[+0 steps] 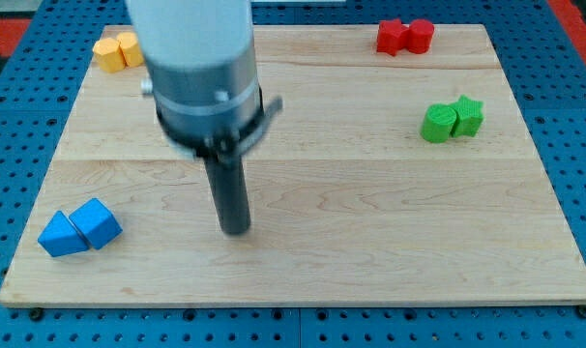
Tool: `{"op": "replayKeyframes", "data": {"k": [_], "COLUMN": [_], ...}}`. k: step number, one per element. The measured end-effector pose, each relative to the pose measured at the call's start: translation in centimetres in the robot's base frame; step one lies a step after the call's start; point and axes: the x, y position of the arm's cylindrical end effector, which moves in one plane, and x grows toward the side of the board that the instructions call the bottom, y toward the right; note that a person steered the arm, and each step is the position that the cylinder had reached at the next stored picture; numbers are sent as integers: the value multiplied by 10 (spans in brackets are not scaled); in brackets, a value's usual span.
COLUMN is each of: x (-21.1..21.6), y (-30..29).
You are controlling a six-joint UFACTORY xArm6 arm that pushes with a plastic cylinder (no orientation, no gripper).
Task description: Separate the blue triangle from the blue cube
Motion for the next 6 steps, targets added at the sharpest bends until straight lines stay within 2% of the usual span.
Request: {"op": "replayKeyframes", "data": {"k": [1,3,5,6], "x": [32,53,34,-13], "y": [22,-15,-147,-186]}}
